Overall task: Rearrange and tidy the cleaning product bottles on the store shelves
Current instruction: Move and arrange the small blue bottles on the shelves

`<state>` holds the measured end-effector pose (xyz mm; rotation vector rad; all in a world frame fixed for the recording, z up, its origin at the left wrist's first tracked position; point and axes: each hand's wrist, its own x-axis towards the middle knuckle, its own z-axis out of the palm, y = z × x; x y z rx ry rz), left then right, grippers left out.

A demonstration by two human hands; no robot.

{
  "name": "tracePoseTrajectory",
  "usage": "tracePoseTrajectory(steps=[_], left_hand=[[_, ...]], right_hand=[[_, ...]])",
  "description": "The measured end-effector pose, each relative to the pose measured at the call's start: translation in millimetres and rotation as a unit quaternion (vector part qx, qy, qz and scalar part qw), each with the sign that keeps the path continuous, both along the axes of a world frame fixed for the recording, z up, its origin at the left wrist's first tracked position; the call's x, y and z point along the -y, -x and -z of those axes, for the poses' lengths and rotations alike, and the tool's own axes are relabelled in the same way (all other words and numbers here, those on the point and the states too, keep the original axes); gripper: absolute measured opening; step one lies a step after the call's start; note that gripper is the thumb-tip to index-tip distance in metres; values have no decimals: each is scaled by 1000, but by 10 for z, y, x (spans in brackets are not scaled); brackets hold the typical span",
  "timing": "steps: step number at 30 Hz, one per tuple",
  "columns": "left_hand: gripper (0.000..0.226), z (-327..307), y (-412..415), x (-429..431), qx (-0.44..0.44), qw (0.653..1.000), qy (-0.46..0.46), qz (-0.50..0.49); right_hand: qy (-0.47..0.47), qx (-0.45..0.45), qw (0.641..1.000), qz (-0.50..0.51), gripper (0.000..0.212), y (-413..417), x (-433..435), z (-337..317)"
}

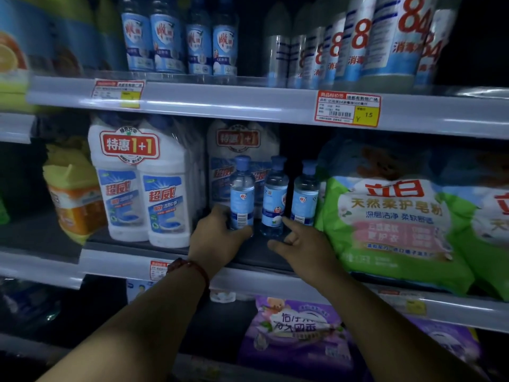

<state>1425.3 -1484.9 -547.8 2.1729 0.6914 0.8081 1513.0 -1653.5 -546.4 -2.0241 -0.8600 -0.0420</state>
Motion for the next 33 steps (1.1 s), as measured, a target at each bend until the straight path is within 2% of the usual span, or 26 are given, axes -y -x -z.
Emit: tracePoseTrajectory(steps=[6,10,12,14,17,18,23,26,29,33], left_hand=[[51,-83,-33,-9,-44,999,-28,1],[56,-120,-29,-6,-70,997,-36,-2],[59,-140,-24,-7,-76,996,-37,-1],[60,-162,-19,-8,-79,996,-35,3],[59,-165,-16,-5,-78,996,-30,4],[59,-159,-14,0,-78,997,-28,3],[61,-145,-27,-17,-75,997,-14,10],[72,-130,-9,-26,-68,997,-18,20],[71,-103,-10,-36,-72,997,-31,27],[64,-119,-43,-108,-63,996,38,58]], right_hand=[[-2,-34,999,-18,64,-32,22,-21],[2,-81,996,-25,81,-43,1,-51],[39,-78,996,-19,82,-64,-46,-77],[88,-56,994,-10,68,-110,-130,-103],[114,-28,993,-18,30,-165,-260,-164],[120,-33,992,-22,27,-182,-300,-179],[119,-32,992,6,29,-212,-398,-150],[106,-11,994,23,22,-231,-430,-72],[82,-9,996,27,29,-223,-429,-66],[80,-43,996,1,32,-199,-398,-123]])
